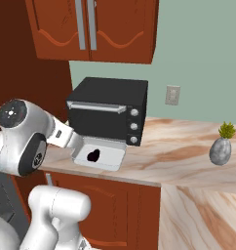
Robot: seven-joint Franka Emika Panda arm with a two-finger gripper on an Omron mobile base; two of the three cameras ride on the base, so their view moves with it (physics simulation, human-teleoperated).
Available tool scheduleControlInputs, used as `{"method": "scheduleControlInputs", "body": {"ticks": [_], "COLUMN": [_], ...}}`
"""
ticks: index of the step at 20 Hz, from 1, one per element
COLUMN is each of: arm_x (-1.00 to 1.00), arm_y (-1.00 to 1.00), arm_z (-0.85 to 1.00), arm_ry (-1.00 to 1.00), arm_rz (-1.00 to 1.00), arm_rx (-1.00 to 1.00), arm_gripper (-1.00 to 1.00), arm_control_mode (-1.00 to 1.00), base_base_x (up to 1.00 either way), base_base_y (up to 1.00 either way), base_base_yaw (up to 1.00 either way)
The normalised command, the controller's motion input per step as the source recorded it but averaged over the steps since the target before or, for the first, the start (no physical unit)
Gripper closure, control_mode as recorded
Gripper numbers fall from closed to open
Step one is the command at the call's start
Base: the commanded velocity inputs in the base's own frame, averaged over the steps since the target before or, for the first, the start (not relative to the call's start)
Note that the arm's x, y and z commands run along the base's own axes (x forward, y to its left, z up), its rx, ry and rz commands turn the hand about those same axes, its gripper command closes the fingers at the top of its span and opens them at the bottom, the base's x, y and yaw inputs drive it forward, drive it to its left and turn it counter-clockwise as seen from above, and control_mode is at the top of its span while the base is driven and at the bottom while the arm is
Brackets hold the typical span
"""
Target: Take the eggplant and mushroom out of the freezer and place them in the tupperware container on the counter. Then put the tupperware containing the vegetables back in the freezer.
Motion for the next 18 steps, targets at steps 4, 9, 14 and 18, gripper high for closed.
{"method": "scheduleControlInputs", "body": {"ticks": [4, 9, 14, 18], "arm_x": [-0.8, -0.29, 0.0, 0.0], "arm_y": [0.0, 0.0, 0.0, 0.0], "arm_z": [0.01, 0.0, 0.0, 0.0], "arm_ry": [0.04, 0.01, 0.0, 0.0], "arm_rz": [-0.02, -0.02, 0.0, 0.0], "arm_rx": [-0.01, 0.0, 0.0, 0.0], "arm_gripper": [-1.0, -1.0, -1.0, -1.0], "arm_control_mode": [-1.0, 1.0, 1.0, 1.0], "base_base_x": [0.0, -0.14, -1.0, -1.0], "base_base_y": [0.0, 0.0, 0.0, 0.04], "base_base_yaw": [0.0, -0.01, -0.12, -0.14]}}
